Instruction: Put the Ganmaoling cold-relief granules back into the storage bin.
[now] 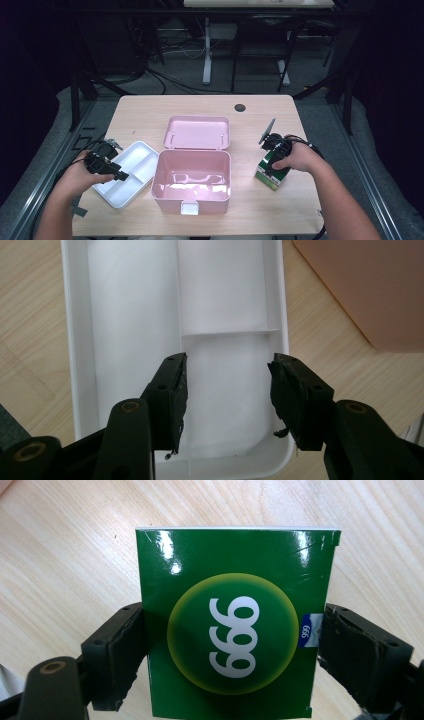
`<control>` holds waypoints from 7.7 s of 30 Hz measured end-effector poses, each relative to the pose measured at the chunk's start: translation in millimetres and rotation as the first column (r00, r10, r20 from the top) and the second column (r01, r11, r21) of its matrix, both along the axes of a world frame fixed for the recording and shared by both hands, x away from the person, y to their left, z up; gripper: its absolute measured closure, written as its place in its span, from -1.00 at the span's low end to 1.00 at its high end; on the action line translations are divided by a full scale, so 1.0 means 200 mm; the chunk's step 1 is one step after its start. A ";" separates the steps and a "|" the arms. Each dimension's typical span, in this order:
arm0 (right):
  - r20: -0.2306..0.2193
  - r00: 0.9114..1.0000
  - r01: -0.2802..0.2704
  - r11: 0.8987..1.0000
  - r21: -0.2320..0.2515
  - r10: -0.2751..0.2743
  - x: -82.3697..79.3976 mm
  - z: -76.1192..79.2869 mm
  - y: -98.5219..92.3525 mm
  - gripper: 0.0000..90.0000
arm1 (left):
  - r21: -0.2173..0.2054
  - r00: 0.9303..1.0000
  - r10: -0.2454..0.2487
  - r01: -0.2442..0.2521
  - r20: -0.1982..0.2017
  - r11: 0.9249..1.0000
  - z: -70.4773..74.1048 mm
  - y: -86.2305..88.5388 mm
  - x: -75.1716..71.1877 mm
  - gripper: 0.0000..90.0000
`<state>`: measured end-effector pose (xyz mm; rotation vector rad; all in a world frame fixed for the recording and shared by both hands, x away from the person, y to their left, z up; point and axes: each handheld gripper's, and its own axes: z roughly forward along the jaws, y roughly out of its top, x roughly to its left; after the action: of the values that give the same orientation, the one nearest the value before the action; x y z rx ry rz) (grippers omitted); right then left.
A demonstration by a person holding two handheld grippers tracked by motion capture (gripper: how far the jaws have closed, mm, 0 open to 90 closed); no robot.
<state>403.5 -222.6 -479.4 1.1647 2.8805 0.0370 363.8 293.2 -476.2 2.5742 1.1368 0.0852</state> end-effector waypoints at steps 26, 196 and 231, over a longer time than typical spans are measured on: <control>0.044 0.944 -0.327 0.945 0.002 0.327 -0.10 0.14 0.11 -0.64 | 0.003 1.000 -0.003 0.003 -0.006 1.000 -0.01 -0.01 0.00 0.10; -0.023 0.776 -0.630 0.777 0.018 0.630 -0.17 0.08 0.98 -0.65 | 0.019 0.999 -0.031 0.032 -0.027 0.999 -0.05 -0.04 0.01 0.12; 0.022 0.808 -0.589 0.808 0.000 0.589 -0.23 0.33 0.85 -0.53 | 0.018 1.000 -0.019 0.019 -0.019 1.000 -0.05 -0.03 0.00 0.13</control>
<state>358.1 -52.8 -413.4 0.2148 3.0914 0.0733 363.2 287.9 -485.9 2.6064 1.1228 0.0664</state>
